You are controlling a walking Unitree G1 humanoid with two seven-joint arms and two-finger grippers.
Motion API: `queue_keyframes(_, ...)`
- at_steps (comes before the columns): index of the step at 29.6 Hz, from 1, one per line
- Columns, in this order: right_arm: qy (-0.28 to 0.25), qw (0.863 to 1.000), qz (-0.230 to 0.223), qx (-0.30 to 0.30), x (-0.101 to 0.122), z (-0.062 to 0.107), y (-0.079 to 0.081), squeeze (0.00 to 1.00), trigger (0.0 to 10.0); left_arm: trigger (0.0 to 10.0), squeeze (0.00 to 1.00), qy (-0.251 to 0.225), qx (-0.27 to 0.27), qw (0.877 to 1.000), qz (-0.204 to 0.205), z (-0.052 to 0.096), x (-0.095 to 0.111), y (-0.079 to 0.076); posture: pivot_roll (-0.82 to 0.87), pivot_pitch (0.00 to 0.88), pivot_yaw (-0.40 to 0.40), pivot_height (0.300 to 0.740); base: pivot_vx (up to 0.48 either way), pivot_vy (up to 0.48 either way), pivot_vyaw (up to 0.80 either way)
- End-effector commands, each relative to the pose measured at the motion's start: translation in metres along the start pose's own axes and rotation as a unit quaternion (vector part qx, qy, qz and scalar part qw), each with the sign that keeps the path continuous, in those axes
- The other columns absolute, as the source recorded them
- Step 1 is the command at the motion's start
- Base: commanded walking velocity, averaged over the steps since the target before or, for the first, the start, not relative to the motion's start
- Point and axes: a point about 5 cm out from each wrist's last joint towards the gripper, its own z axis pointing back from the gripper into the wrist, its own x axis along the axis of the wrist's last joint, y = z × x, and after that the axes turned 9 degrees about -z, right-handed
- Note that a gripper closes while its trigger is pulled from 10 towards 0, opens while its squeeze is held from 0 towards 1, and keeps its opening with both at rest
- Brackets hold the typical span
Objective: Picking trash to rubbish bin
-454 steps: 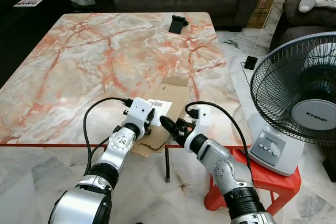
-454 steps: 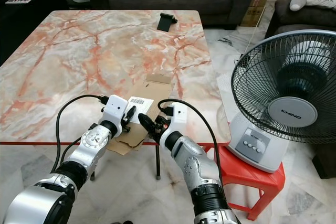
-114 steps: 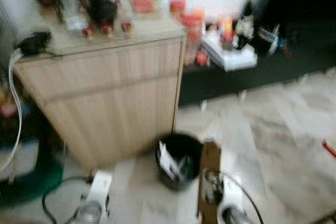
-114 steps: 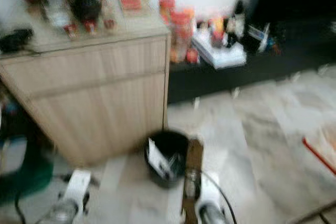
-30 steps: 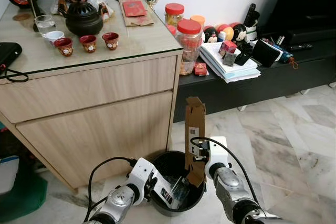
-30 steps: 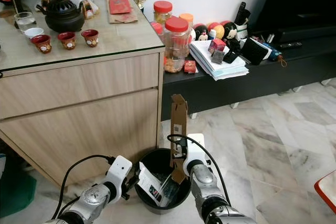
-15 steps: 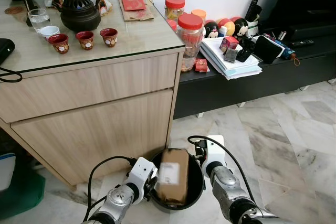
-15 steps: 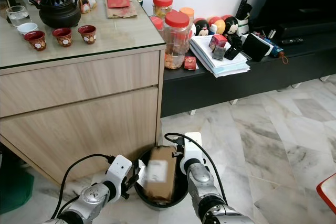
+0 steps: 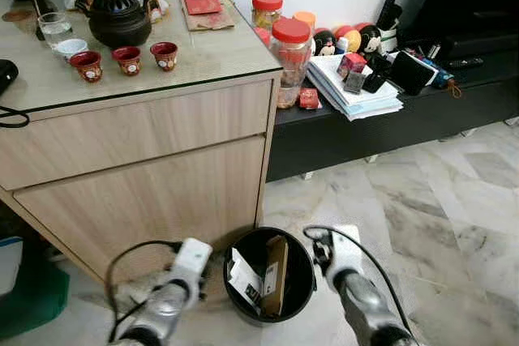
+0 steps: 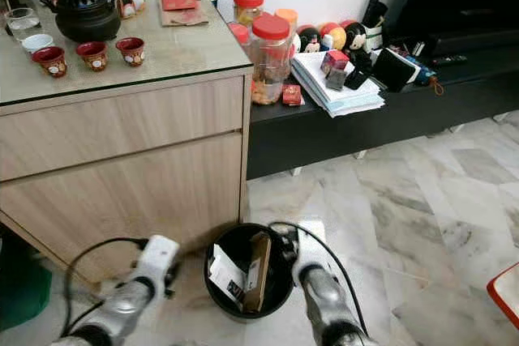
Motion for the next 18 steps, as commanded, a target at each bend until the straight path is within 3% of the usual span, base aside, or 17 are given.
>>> queue_keyframes(1,0.021,1.0,0.007,-0.007,-0.011,0.004,-0.007,0.0,10.0,10.0,0.0,0.049,0.018,0.998,0.02,0.006,-0.021,-0.003,-0.05,0.07,-0.07,0.74,0.0,0.0,0.0)
queue_keyframes(3,0.046,0.999,0.006,-0.019,-0.028,0.011,-0.016,0.0,10.0,10.0,0.0,0.085,0.046,0.995,0.034,0.013,-0.039,0.003,-0.05,0.066,-0.062,0.74,0.0,0.0,0.0)
queue_keyframes(8,0.058,0.998,0.002,-0.024,-0.035,0.015,-0.02,0.0,10.0,10.0,0.0,0.102,0.058,0.992,0.04,0.016,-0.047,0.005,-0.05,0.066,-0.06,0.74,0.0,0.0,0.0)
queue_keyframes(10,0.074,0.997,-0.001,-0.034,-0.048,0.021,-0.023,0.0,10.0,10.0,0.0,0.125,0.069,0.988,0.056,0.023,-0.062,0.006,-0.05,0.058,-0.05,0.74,0.0,0.0,0.0)
queue_keyframes(18,0.086,0.996,-0.002,-0.039,-0.055,0.024,-0.022,0.0,10.0,10.0,0.0,0.137,0.067,0.986,0.073,0.027,-0.069,0.002,-0.05,0.048,-0.047,0.74,0.0,0.0,0.0)
